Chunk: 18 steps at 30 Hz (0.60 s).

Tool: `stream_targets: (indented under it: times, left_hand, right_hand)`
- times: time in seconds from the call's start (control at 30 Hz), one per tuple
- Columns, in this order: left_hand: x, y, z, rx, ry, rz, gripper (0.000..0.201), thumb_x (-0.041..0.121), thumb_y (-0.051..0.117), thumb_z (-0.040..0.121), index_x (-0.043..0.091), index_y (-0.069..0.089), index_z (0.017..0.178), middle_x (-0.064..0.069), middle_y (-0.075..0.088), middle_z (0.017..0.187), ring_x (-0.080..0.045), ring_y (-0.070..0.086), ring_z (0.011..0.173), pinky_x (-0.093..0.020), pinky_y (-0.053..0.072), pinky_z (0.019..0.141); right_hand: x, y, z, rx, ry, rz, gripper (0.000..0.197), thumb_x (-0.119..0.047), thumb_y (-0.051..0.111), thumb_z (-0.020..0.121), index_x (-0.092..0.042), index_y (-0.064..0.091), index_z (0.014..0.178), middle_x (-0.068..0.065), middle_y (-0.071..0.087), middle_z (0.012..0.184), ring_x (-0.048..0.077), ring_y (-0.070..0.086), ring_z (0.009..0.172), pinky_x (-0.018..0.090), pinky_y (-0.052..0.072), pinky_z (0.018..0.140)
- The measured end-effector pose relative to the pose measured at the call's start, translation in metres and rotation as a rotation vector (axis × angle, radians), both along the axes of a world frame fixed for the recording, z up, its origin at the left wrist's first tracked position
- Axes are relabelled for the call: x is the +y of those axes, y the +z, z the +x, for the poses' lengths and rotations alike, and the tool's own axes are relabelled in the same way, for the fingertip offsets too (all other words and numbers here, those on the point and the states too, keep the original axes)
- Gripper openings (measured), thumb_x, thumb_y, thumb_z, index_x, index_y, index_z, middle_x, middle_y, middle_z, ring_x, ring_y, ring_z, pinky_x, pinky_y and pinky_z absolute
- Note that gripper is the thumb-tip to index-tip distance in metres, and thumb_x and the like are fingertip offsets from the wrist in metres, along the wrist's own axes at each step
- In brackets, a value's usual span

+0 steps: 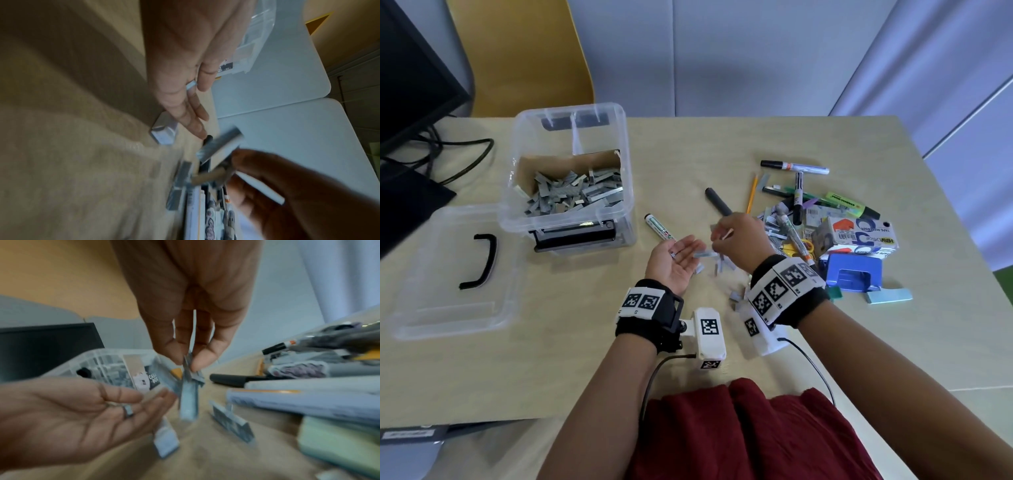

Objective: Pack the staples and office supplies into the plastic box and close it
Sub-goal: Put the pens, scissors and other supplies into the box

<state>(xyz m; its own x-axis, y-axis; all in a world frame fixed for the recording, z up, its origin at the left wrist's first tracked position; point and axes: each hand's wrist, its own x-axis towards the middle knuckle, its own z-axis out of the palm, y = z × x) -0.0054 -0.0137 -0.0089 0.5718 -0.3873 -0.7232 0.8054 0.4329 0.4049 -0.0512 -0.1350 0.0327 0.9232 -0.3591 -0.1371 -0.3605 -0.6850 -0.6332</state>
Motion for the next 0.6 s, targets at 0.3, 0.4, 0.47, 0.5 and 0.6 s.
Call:
stream_targets:
  times: [0.3, 0.4, 0.47, 0.5, 0.6]
  left_hand:
    - [-0.017, 0.007, -0.013, 0.026, 0.015, -0.019, 0.03, 0.021, 0.034, 0.099, 0.008, 0.054, 0.08, -0.008, 0.059, 0.078, -0.016, 0.056, 0.069, -0.025, 0.045, 0.069]
    - [-0.011, 0.001, -0.007, 0.026, 0.016, 0.042, 0.038, 0.026, 0.032, 0.1, 0.009, 0.051, 0.072, -0.004, 0.052, 0.061, -0.011, 0.046, 0.052, -0.018, 0.039, 0.052]
    - [-0.006, -0.004, -0.001, 0.01, 0.013, 0.087, 0.04, 0.03, 0.03, 0.099, 0.014, 0.045, 0.067, 0.003, 0.045, 0.042, -0.008, 0.04, 0.036, -0.013, 0.034, 0.038]
    - [-0.004, -0.006, 0.001, -0.003, 0.012, 0.094, 0.042, 0.034, 0.028, 0.099, 0.016, 0.042, 0.064, 0.006, 0.041, 0.037, -0.007, 0.036, 0.03, -0.01, 0.03, 0.035]
    - [0.001, -0.006, 0.005, -0.025, 0.019, 0.081, 0.049, 0.05, 0.028, 0.097, 0.018, 0.037, 0.06, 0.009, 0.034, 0.032, -0.006, 0.031, 0.025, -0.009, 0.027, 0.033]
  right_hand:
    - [0.022, 0.005, 0.008, 0.008, 0.124, 0.043, 0.011, -0.009, 0.063, 0.079, -0.009, 0.072, 0.085, 0.009, 0.068, 0.094, 0.021, 0.061, 0.085, 0.032, 0.05, 0.081]
    - [0.008, 0.005, 0.009, -0.044, 0.049, 0.064, 0.012, -0.009, 0.063, 0.081, -0.008, 0.072, 0.089, 0.006, 0.069, 0.095, 0.019, 0.062, 0.088, 0.025, 0.045, 0.081]
    - [-0.004, 0.001, 0.007, -0.015, 0.033, 0.014, 0.016, -0.006, 0.06, 0.081, -0.007, 0.07, 0.094, 0.007, 0.068, 0.098, 0.018, 0.061, 0.09, 0.025, 0.045, 0.083]
    - [-0.007, -0.002, 0.007, 0.045, 0.065, -0.032, 0.019, -0.006, 0.059, 0.082, -0.006, 0.069, 0.098, 0.007, 0.068, 0.102, 0.019, 0.061, 0.094, 0.026, 0.044, 0.087]
    - [-0.005, -0.017, -0.001, 0.277, 0.249, -0.135, 0.028, -0.008, 0.064, 0.082, -0.006, 0.064, 0.11, 0.008, 0.064, 0.113, 0.02, 0.058, 0.106, 0.027, 0.042, 0.096]
